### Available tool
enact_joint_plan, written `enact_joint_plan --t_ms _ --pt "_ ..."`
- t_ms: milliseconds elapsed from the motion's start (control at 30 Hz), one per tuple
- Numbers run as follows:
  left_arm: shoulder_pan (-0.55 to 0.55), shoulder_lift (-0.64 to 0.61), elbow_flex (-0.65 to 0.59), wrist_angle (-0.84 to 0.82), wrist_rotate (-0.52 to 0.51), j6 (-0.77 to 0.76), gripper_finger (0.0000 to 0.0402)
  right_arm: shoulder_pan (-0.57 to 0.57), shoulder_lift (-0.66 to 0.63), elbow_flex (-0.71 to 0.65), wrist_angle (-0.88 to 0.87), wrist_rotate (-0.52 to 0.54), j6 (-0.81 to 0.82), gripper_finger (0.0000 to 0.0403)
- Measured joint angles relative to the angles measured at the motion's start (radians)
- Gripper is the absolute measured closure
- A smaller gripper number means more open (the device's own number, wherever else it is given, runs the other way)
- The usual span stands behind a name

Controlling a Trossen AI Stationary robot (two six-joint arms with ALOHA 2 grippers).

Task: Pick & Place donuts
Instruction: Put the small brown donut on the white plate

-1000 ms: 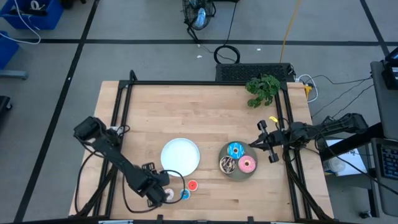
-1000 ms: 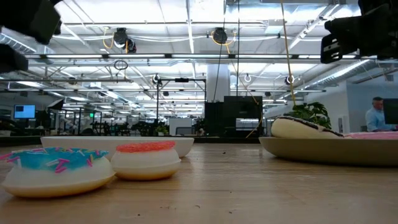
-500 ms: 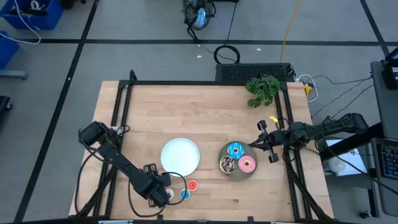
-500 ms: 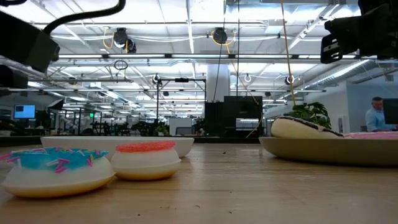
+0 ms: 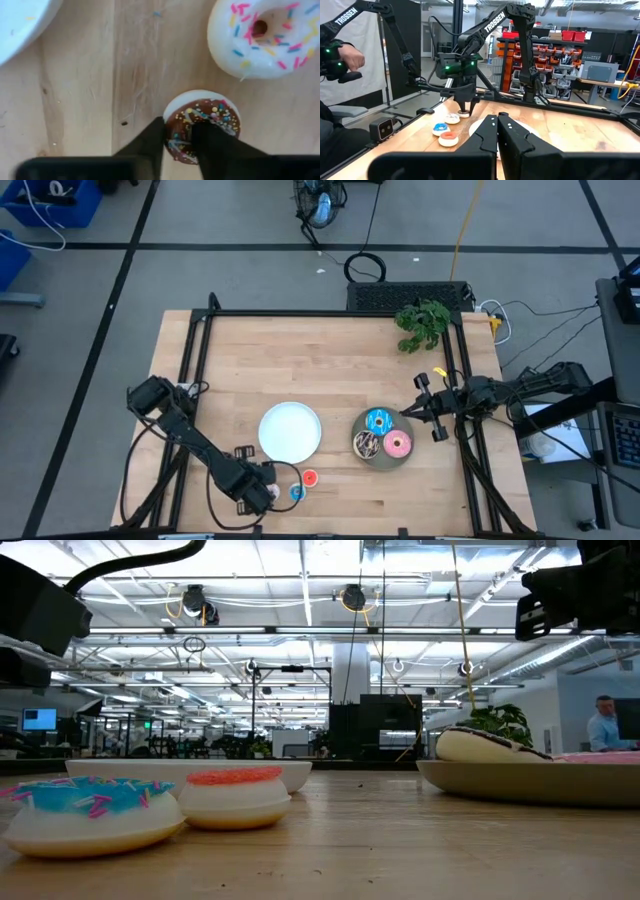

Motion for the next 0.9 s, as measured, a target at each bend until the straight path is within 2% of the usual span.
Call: enact_joint_plan --t_ms 100,167,333,467,633,900 --pt "-0.003 -0.005 0.005 -0.013 -0.001 0.027 0.0366 0.000 0.000 0.000 0.000 0.000 -0.002 0.0403" --pt "-0.005 -0.005 0.016 -0.016 0.001 0.048 0.0389 0.000 0.000 0.000 0.000 0.000 -0.002 0.0403" --pt "0.005 -0.047 0.057 -0.056 0.026 0.082 0.0379 0.000 0.000 0.000 0.000 0.000 -0.002 0.0403" --pt "0.020 -0.105 0.115 -0.172 0.020 0.083 0.0392 0.000 0.000 0.000 0.000 0.000 -0.002 0.0403" --pt "0.029 -0.192 0.196 -0.307 -0.061 0.007 0.0381 0.000 0.001 0.000 0.013 0.000 -0.002 0.0403" --pt "0.039 -0.298 0.303 -0.489 -0.101 -0.080 0.0391 0.000 0.001 0.000 0.015 0.000 -0.015 0.0403"
